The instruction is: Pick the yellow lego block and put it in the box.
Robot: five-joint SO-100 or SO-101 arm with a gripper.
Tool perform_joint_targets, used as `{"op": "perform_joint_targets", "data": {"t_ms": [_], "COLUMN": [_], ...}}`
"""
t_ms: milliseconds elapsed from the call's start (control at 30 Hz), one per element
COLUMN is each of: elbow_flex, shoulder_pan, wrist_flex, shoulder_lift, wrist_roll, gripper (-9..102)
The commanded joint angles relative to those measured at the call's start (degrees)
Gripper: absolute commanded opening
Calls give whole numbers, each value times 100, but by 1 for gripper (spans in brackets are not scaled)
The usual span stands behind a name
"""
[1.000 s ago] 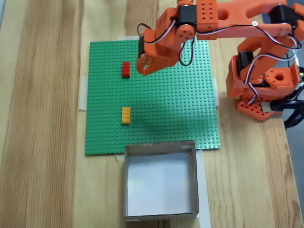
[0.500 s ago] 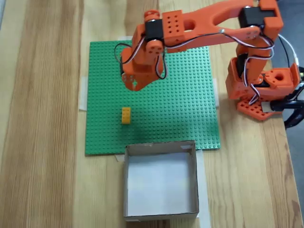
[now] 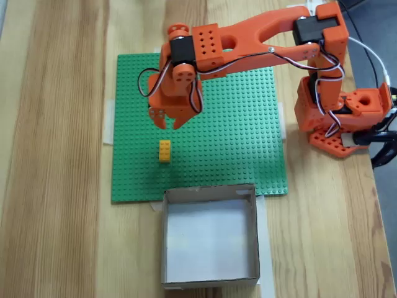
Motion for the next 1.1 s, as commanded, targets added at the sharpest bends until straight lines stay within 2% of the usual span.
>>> {"op": "perform_joint_targets", "data": {"t_ms": [0,733,1067], "elbow_flex": [-316,-501,-712], "shoulder_pan": [-70,-158,-422], "wrist_flex": [105,-9,-62], "shoulder_lift": [-88,-729,-1195], "wrist_roll": [44,202,598], "gripper": [8,15,19]}}
